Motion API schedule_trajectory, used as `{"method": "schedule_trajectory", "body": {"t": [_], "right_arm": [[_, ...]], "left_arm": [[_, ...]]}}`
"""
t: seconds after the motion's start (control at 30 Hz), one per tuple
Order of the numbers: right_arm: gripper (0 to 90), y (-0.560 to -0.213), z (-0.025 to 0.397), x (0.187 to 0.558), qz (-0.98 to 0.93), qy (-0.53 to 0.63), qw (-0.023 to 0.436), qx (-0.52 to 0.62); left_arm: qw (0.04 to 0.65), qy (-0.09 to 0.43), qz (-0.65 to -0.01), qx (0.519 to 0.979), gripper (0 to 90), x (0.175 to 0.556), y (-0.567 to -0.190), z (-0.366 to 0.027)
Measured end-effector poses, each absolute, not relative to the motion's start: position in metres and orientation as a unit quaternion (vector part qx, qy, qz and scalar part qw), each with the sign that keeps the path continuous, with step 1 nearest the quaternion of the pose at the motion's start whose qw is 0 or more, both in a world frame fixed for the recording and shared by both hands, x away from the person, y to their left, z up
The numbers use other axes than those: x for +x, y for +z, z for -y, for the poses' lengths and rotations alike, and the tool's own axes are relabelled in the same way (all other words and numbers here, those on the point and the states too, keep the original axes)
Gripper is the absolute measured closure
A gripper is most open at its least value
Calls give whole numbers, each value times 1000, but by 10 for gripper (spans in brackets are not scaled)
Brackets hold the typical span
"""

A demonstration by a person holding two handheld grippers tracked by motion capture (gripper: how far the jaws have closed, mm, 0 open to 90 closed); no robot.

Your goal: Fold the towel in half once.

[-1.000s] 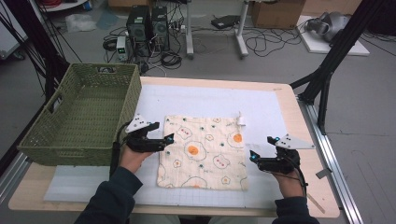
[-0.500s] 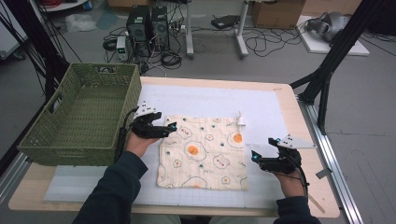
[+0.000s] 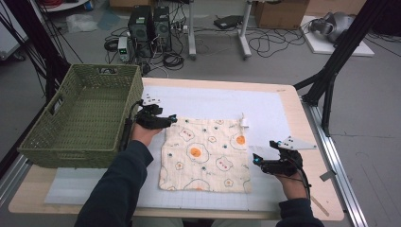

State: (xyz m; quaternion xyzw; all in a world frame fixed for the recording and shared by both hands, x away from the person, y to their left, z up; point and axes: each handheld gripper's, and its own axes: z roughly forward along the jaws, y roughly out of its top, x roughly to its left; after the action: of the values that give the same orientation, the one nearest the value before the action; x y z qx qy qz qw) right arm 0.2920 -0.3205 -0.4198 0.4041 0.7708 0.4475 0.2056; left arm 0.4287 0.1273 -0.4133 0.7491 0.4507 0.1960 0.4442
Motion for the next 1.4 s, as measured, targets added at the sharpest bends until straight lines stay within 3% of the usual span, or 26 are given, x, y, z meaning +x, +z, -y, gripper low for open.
{"method": "schedule_trajectory", "body": {"t": [0.23,0.7,0.83,0.97,1.1,1.4], "right_arm": [[113,-421,321,292,-772,445,206,405],[114,-421,325,294,-766,448,201,415],[114,-422,325,292,-768,445,201,414],[114,-422,325,293,-770,443,201,414],[113,-423,323,296,-770,430,210,422],[114,-428,314,308,-778,417,188,430]], "left_arm": [[411,206,-475,750,370,446,-424,-127],[365,204,-444,792,467,452,-447,-118],[368,200,-432,799,544,451,-446,-117],[370,195,-419,806,728,449,-446,-112],[374,189,-418,806,856,447,-445,-111],[393,198,-426,791,870,443,-437,-111]]}}
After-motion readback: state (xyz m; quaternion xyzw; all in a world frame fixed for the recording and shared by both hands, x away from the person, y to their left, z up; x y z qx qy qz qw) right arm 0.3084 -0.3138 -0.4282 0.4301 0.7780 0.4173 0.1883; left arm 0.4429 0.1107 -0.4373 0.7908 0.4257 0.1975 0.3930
